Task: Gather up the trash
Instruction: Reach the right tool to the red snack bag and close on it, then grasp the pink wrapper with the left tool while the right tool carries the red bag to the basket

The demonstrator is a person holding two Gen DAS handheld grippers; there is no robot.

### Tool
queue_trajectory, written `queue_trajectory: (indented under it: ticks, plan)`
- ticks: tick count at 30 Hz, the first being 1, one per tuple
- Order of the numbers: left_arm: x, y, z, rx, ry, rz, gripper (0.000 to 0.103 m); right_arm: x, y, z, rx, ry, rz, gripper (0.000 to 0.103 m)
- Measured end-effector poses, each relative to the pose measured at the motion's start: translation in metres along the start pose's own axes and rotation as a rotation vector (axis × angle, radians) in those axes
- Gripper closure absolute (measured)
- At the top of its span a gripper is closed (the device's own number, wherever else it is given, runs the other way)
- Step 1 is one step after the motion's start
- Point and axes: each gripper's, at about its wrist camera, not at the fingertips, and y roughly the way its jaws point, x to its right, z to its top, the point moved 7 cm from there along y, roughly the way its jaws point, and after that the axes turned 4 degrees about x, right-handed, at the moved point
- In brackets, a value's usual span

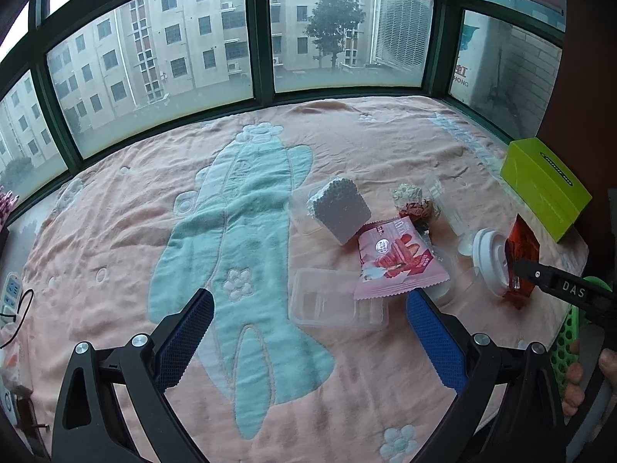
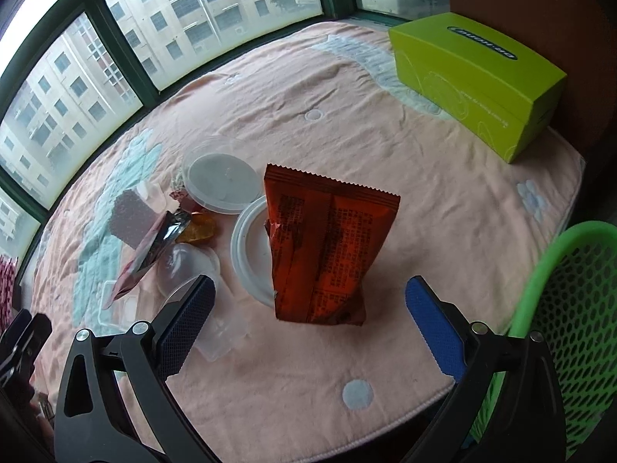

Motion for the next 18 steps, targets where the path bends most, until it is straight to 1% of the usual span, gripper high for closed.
queue_trajectory:
  ticks: [2,5,7,9,13,15,17,18]
  plan:
    - [0.000,0.002,-0.002,-0.002,0.004,-0.017,0.006,0.003,0.007,0.002,-0.011,0.009,-0.004,0.006]
    - [0.002,0.007,-0.004,-0.008,0.010,-0.047,0.006,0.005,0.017,0.002,-0.027,0.012,-0.014,0.010]
    - [0.007,0.011,-0.007,-0.016,0.037,-0.052,0.006,0.008,0.021,0.002,-0.033,0.015,-0.019,0.012]
    - [0.013,0.015,-0.009,-0.022,0.064,-0.068,0.006,0.009,0.024,0.002,-0.041,0.023,-0.012,0.019]
    - [0.035,0.024,-0.010,-0.021,0.147,-0.105,0.006,0.012,0.026,0.004,-0.045,0.026,-0.013,0.029]
    - [0.046,0.029,-0.010,-0.011,0.194,-0.114,0.007,0.013,0.027,0.003,-0.048,0.028,-0.010,0.035]
    - [0.054,0.036,-0.009,-0.016,0.224,-0.118,0.007,0.014,0.027,0.003,-0.052,0.033,-0.010,0.043]
    - [0.058,0.039,-0.008,-0.016,0.235,-0.123,0.008,0.015,0.026,0.003,-0.051,0.037,-0.009,0.043]
